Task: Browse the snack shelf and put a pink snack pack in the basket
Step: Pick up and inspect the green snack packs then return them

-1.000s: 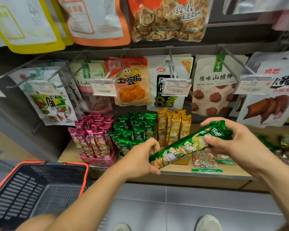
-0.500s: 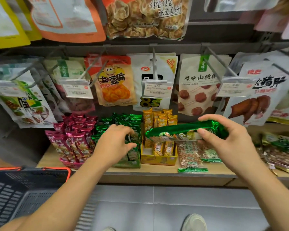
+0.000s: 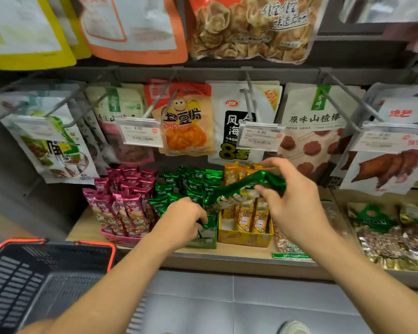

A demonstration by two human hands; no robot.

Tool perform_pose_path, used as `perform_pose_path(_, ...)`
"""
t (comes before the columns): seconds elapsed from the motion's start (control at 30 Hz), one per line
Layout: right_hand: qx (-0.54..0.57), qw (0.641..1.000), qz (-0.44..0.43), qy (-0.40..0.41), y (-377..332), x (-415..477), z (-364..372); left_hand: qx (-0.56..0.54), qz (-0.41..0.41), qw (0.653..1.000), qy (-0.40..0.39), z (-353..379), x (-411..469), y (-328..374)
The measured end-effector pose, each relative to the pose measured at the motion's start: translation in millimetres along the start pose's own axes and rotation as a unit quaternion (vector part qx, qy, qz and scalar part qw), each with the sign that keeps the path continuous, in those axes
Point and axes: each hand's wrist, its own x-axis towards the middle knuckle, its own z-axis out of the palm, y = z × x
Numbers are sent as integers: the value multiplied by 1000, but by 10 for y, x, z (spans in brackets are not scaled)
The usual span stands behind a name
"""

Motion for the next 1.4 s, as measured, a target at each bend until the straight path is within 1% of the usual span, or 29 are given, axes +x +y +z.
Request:
perform_pose_path(0.1,-10,999,22,-26,22,79,320,-17,14,1000,12,12,-8,-29)
perform_pose_path(0.23,-68,996,32,-52,85,196,666,-29,36,999,23,34,-17,-52)
perform_pose_path(0.37,-84,994,25,-72,159,300,899,-54,42,997,36,72,-17,-105)
perform_pose_path(0.53,-135,979,58,-144,232,417,1122,-69,73,993,63,116,-16,-93)
perform_pose_path(0.6,-137,974,81,-159,251,438,1182,-79,77,991,73,141,-11,-90)
perform_pose_path(0.67,-155,965,87,-194,283,429,1226,-82,76,990,88,145,1,-106)
perform_pose_path(0.73,-188,948,74,-247,315,390,1261,-80,75,988,109,150,17,-128)
perform_pose_path(0.77,-193,943,69,-262,320,370,1260,-74,74,987,122,156,26,-128)
perform_pose_path(0.9,-185,933,55,-304,329,407,1191,-65,35,987,144,189,35,-52)
perform_pose_path(1.0,-133,932,84,-327,353,482,1107,-65,12,989,131,184,38,-16)
perform_pose_path(1.07,-82,936,109,-323,389,488,1082,-50,8,993,103,163,44,-4)
perform_pose_path(1.1,-46,944,129,-301,404,476,1084,-29,11,996,87,152,46,7)
perform_pose_path(1.13,-5,954,150,-261,412,468,1091,-3,14,997,75,141,45,22)
perform_pose_path(1.17,20,966,162,-201,423,470,1106,20,15,997,71,131,44,35)
perform_pose_path(1.2,16,977,161,-138,435,484,1126,37,14,997,72,120,45,46)
perform_pose_path(1.23,-10,984,153,-93,440,505,1148,47,13,996,73,105,46,49)
perform_pose_path(1.27,-41,986,143,-72,433,527,1173,49,13,996,71,90,45,47)
perform_pose_path(1.3,-76,985,133,-75,426,552,1192,48,16,997,65,74,50,46)
perform_pose_path(1.4,-161,968,130,-139,435,570,1305,37,23,998,43,47,40,43)
